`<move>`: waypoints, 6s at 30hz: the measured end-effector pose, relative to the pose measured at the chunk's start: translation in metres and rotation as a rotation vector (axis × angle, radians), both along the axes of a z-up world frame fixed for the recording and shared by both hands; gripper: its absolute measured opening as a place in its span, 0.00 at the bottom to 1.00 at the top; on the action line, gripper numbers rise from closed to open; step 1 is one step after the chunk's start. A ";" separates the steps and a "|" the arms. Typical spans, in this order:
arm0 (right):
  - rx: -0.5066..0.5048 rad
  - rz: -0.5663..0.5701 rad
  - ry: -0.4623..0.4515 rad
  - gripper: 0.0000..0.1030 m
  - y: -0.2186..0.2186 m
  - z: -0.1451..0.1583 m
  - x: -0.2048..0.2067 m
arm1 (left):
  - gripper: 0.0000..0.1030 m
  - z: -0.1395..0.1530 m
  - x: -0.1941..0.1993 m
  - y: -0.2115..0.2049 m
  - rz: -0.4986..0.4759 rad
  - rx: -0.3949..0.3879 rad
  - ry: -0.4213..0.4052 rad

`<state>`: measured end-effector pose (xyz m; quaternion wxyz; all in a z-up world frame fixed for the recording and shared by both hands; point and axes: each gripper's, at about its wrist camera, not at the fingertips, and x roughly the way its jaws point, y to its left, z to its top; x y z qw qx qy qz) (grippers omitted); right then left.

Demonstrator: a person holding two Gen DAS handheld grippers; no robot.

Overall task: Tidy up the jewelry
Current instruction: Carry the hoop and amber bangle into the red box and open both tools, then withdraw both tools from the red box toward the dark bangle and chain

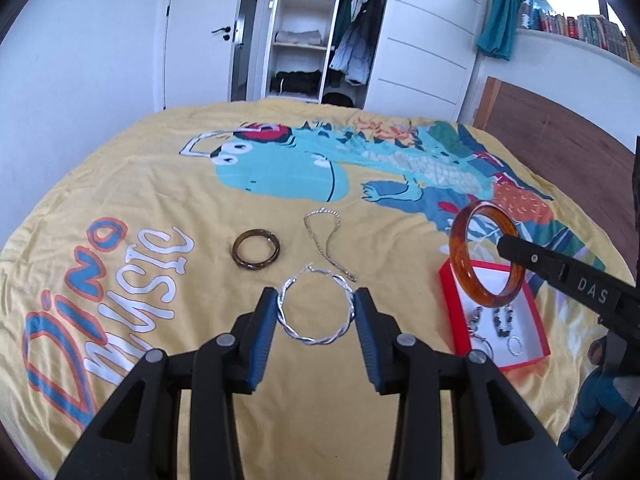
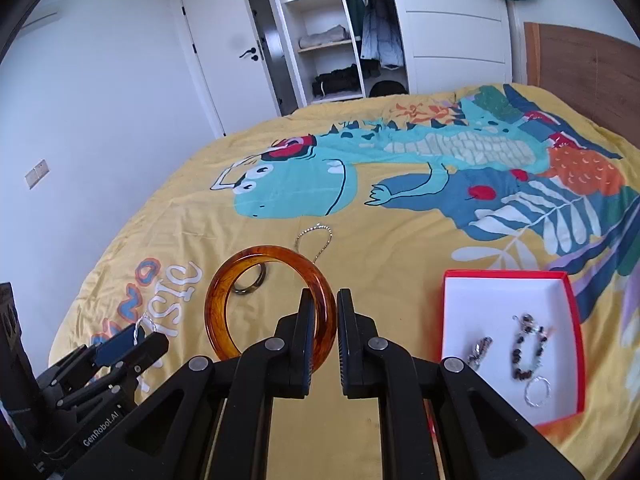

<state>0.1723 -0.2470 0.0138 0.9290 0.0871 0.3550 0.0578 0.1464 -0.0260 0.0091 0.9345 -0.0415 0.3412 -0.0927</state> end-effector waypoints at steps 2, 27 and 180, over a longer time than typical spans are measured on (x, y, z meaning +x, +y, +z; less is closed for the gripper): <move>0.002 -0.008 -0.012 0.10 -0.004 0.007 -0.015 | 0.35 0.009 -0.013 -0.003 -0.007 0.009 -0.020; 0.026 -0.106 -0.122 0.10 -0.067 0.048 -0.113 | 0.35 0.073 -0.094 -0.077 -0.121 0.113 -0.181; -0.197 -0.009 -0.118 0.56 -0.059 0.047 -0.164 | 0.48 0.055 -0.117 -0.085 -0.126 0.131 -0.091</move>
